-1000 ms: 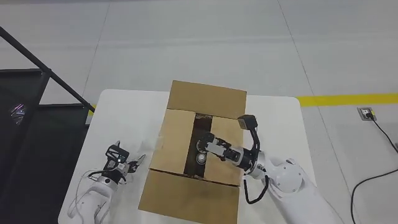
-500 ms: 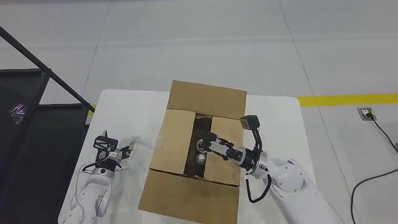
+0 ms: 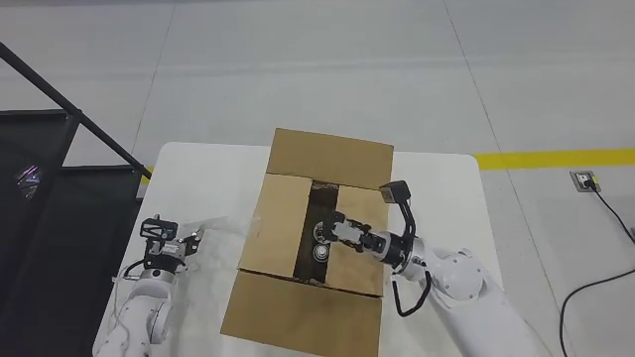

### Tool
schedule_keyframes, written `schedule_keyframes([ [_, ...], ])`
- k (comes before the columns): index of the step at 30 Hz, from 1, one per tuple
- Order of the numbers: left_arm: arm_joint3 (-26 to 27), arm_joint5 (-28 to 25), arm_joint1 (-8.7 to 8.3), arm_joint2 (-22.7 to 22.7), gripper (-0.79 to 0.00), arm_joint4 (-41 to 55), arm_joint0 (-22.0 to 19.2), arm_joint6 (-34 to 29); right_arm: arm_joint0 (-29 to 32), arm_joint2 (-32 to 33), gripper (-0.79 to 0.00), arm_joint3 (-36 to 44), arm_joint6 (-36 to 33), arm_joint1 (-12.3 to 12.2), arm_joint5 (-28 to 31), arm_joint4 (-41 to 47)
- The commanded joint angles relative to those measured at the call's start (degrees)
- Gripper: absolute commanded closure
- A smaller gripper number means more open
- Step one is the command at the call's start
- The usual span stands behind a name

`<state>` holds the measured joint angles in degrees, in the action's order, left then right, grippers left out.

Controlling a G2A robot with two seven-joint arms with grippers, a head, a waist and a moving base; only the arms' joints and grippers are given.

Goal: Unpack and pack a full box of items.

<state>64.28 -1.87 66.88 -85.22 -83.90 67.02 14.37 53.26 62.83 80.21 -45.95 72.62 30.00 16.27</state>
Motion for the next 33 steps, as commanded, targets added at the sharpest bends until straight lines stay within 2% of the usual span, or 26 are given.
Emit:
schedule_keyframes([
  [1, -0.07, -0.14, -0.01, -0.11, -0.785, 0.04, 0.68, 0.85, -0.78, -0.55, -0.785, -0.63, -0.48, 0.1, -2.83, 0.22],
  [9, 3.09, -2.48, -0.58, -3.31, -0.785, 1.73, 6.23, 4.33, -6.63, -4.75, -0.785, -5.43, 0.33, 1.5, -12.3, 1.05],
  [13, 5.31, -3.56, -0.94, -5.02, -0.785, 1.64, 9.16, 5.63, -10.23, -7.33, -0.785, -8.78, 0.03, 2.53, -15.66, 1.88],
  [18, 8.05, -5.25, -1.35, -6.99, -0.785, 1.28, 12.8, 8.24, -14.25, -10.44, -0.785, -13.05, 4.3, 3.98, -19.85, -0.19],
  [20, 9.2, -6.52, -1.61, -7.87, -0.785, 0.4, 14.53, 9.34, -15.8, -11.77, -0.785, -14.86, 3.79, 4.69, -20.7, 0.57],
  [23, 9.48, -7.31, -1.83, -8.75, -0.785, -0.21, 15.55, 9.33, -17.71, -13.6, -0.785, -17.29, 3.19, 5.63, -21.42, 0.88],
  [33, 7.37, -7.9, -1.88, -8.18, -0.785, -1.99, 15.1, 9.39, -21.77, -17.74, -0.785, -22.21, 3.03, 8.48, -20.97, 1.89],
])
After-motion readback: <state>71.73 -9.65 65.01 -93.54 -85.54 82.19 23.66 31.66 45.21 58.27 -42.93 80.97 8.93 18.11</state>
